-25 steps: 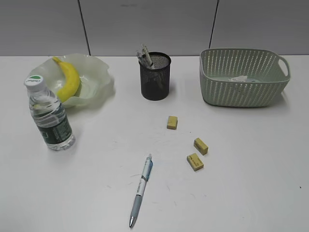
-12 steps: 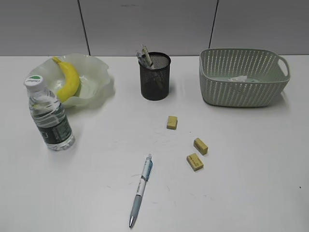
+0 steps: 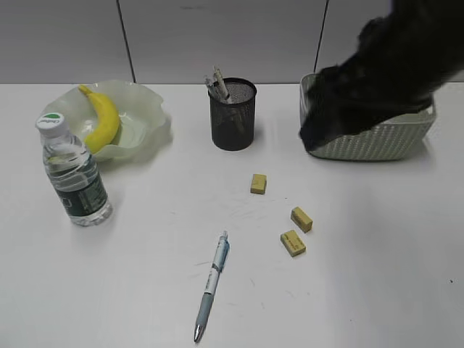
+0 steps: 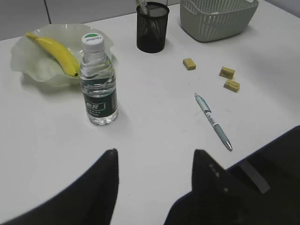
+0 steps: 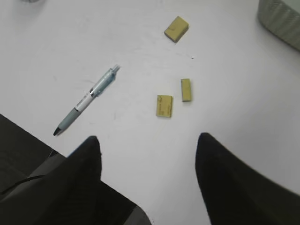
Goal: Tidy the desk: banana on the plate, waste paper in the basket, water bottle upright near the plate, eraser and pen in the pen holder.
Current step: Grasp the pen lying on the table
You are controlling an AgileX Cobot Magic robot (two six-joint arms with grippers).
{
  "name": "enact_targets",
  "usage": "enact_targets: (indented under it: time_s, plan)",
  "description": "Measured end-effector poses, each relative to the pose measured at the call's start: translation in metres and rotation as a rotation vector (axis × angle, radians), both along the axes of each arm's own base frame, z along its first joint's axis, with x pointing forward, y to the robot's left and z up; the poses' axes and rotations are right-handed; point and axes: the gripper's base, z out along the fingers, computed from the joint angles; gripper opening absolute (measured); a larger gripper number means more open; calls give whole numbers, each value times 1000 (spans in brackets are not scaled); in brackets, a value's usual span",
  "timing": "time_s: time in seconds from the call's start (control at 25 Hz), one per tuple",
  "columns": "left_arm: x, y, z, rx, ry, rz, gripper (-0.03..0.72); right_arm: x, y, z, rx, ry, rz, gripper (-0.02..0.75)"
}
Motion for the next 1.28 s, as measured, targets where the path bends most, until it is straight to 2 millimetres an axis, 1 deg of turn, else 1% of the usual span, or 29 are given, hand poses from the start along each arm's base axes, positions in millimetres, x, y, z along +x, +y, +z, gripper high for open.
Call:
enact_targets:
  time_s: [0.12, 0.24, 0.36, 0.44, 0.52, 0.6, 0.68, 0.84, 1.0, 1.16, 1.28]
  plan:
    - [0, 0, 0, 0, 0, 0, 382, 9, 37, -18, -40, 70, -11, 500]
    - [0, 0, 0, 0, 0, 0, 382, 13, 69, -41, -77, 164, -87, 500]
    - [0, 0, 0, -1, -1, 0, 382, 18, 91, -69, -114, 284, -151, 501]
    - [0, 0, 0, -1, -1, 0, 382, 23, 101, -91, -147, 350, -168, 521]
    - [0, 0, 0, -1, -1, 0, 382, 26, 108, -111, -172, 399, -183, 553]
    - [0, 0, 0, -1, -1, 0, 382, 29, 112, -131, -204, 442, -212, 586]
    - [0, 0, 0, -1, -1, 0, 382, 31, 115, -148, -213, 467, -249, 606]
    - [0, 0, 0, -1, -1, 0, 382, 39, 126, -173, -138, 485, -335, 615]
    - [0, 0, 0, -1, -1, 0, 382, 43, 132, -182, -87, 466, -362, 615]
    - [0, 0, 0, -1, -1, 0, 382, 44, 133, -189, -89, 466, -367, 615]
    - [0, 0, 0, -1, -1, 0, 382, 45, 134, -200, -102, 475, -373, 615]
